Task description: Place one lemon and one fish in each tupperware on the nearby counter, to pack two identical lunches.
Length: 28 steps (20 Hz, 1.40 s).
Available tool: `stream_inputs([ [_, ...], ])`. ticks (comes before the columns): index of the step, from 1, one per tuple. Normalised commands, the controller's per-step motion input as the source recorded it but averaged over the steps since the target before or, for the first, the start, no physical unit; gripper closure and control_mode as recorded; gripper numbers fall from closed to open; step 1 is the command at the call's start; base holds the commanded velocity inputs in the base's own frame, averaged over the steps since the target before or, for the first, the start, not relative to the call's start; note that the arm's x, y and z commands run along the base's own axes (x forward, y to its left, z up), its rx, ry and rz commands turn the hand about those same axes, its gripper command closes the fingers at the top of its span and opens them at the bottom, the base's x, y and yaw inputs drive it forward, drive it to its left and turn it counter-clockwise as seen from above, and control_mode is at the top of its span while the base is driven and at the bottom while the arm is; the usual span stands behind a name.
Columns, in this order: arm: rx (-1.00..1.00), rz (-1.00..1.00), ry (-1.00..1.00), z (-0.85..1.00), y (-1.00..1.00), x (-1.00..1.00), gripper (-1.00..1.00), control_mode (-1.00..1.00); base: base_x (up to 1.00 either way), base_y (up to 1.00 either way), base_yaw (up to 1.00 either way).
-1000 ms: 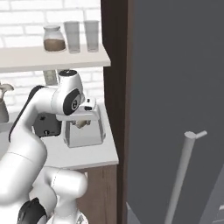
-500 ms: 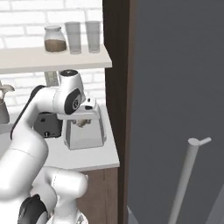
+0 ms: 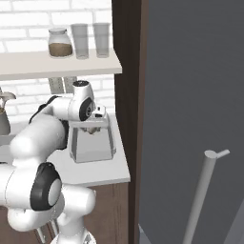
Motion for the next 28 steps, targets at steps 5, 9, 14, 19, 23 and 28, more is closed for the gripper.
stream_inputs([
  [5,0.00,0.00,0.28,-0.42,0.07,0.92,1.00,-1.00,0.00,0.00,0.00],
  [9,-0.01,0.06,0.21,-0.46,0.45,0.20,1.00,-1.00,0.00,0.00,0.00],
  [14,0.00,0.01,0.02,-0.55,0.17,0.05,1.00,-1.00,0.00,0.00,0.00],
  [19,0.00,0.00,-0.07,-0.38,0.00,0.59,1.00,-1.00,0.00,0.00,0.00],
  [23,0.00,0.00,-0.12,-0.16,0.00,0.65,1.00,-1.00,0.00,0.00,0.00],
  [28,0.00,0.00,-0.05,-0.22,0.00,0.15,1.00,-1.00,0.00,0.00,0.00],
])
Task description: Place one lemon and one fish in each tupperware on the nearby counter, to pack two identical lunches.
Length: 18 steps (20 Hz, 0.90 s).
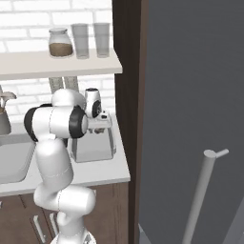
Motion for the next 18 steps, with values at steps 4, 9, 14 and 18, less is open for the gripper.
stream_inputs([
  [4,0.00,0.00,-0.03,-0.43,0.00,0.00,1.00,-1.00,0.00,0.00,0.00],
  [9,0.00,0.00,-0.01,-0.06,0.00,0.00,1.00,-1.00,0.00,0.00,0.00],
  [14,0.00,0.00,0.00,0.02,0.00,0.00,-1.00,-1.00,0.00,0.00,0.00],
  [18,-0.02,0.00,0.00,0.13,0.00,0.00,-1.00,-1.00,0.00,0.00,0.00],
])
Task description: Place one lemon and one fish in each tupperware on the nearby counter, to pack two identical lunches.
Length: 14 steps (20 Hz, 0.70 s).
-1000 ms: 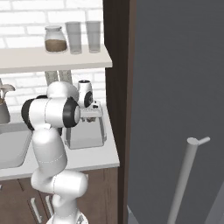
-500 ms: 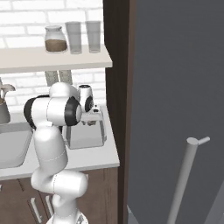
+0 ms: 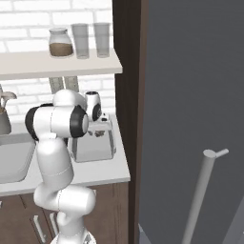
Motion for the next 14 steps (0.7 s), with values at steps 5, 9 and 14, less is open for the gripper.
stream_inputs([
  [5,-0.02,0.00,0.00,0.20,0.00,0.00,-1.00,-1.00,0.00,0.00,0.00],
  [9,0.00,0.00,-0.01,0.42,-0.02,-0.57,-1.00,-1.00,0.00,0.00,0.00],
  [14,0.03,-0.08,-0.14,0.20,-0.26,-1.00,-1.00,-1.00,0.00,0.00,0.00],
])
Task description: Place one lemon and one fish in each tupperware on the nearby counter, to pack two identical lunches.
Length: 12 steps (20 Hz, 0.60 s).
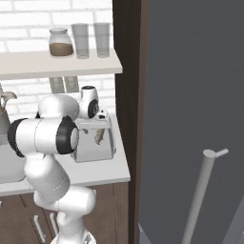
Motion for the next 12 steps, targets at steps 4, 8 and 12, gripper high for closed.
stream_inputs([
  [4,0.04,-0.08,-0.07,0.25,-0.14,-1.00,-1.00,-1.00,0.00,0.00,0.00],
  [8,0.00,-0.03,0.00,0.74,0.00,-0.93,-1.00,-1.00,0.00,0.00,0.00],
  [12,0.00,-0.01,0.00,0.99,0.00,-1.00,-1.00,-1.00,0.00,0.00,0.00],
])
